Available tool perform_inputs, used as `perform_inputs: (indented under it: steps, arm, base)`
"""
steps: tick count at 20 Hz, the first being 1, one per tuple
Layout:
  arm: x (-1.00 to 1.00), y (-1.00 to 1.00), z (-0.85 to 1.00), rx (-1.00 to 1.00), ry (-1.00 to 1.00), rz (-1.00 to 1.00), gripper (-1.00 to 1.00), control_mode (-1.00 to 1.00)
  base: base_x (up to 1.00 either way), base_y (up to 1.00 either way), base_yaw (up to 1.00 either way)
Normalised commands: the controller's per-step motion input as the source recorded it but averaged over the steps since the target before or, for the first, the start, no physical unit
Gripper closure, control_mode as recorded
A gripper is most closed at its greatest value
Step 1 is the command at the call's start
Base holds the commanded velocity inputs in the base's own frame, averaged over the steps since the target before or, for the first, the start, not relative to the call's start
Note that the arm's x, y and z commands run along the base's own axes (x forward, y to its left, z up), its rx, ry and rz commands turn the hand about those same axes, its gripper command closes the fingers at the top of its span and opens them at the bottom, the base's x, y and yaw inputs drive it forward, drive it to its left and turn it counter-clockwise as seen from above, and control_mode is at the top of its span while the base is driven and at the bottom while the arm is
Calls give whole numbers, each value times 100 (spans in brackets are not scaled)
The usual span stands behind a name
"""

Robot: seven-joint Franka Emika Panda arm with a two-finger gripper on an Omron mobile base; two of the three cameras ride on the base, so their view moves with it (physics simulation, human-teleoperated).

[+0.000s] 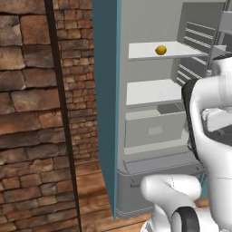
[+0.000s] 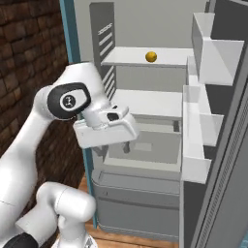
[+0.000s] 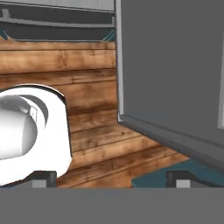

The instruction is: Retrieve a lemon from the fridge and place it on the cutting board with the fish.

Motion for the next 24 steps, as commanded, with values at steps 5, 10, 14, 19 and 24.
perform_inputs:
  steps: [5,10,14,19,24]
  arm:
    - [18,23,-52,37,-20,-16,-100,-100]
    - [0,53,-29,4,-9,-5,-100,-100]
    - [-4,71,-2,0,-11,0,-100,-100]
    - [-2,65,-10,0,-7,0,-100,-100]
    - [-1,8,-1,0,0,0,-100,-100]
  base:
    - [0,0,0]
    - [0,0,0]
    - [0,0,0]
    - [0,0,0]
    - [0,0,0]
